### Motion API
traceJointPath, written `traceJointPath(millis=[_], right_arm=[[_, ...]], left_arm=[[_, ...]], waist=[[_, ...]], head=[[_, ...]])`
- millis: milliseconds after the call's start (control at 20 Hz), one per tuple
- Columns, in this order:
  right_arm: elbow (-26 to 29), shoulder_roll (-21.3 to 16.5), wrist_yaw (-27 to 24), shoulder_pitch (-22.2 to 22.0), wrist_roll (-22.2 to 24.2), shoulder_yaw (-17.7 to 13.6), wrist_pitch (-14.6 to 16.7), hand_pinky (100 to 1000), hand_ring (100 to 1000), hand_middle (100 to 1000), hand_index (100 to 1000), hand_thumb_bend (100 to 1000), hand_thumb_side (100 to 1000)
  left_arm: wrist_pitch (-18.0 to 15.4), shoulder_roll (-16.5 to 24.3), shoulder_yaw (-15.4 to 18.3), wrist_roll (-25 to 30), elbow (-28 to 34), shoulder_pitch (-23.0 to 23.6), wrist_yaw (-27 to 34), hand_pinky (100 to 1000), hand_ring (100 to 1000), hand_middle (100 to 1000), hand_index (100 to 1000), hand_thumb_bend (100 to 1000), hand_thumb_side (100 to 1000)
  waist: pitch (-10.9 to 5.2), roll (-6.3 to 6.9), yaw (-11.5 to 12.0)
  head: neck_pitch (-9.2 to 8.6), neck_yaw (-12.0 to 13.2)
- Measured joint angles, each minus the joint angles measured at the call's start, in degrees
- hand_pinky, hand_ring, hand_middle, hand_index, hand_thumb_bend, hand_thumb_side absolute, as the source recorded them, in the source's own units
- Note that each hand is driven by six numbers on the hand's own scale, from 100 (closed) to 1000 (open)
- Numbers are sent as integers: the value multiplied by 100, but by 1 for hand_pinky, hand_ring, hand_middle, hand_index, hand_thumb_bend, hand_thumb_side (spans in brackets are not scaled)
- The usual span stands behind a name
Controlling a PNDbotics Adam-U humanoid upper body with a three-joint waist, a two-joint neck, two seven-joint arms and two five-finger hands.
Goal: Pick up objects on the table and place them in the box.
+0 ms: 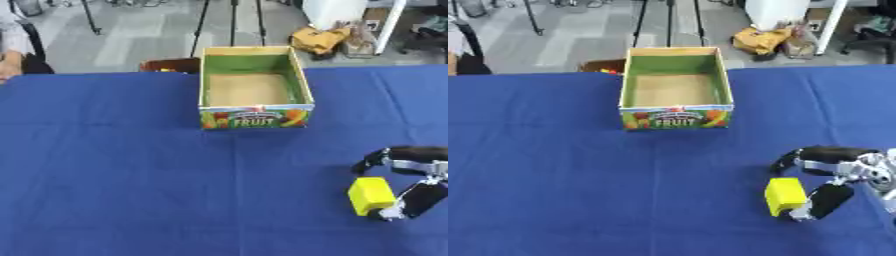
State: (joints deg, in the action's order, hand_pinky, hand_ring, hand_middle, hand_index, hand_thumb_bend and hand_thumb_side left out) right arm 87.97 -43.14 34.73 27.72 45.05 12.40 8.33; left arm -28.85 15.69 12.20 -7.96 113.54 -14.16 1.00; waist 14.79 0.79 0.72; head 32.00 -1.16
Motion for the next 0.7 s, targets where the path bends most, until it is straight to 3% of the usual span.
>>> traceJointPath(millis=[700], right_arm=[[-108, -2, 107, 12, 48, 36, 1, 911, 889, 705, 805, 423, 415]], left_arm=[[-2, -3, 0, 12, 0, -4, 0, 593, 706, 849, 979, 100, 1000]], waist=[[37, 2, -16]], head=[[-33, -52]])
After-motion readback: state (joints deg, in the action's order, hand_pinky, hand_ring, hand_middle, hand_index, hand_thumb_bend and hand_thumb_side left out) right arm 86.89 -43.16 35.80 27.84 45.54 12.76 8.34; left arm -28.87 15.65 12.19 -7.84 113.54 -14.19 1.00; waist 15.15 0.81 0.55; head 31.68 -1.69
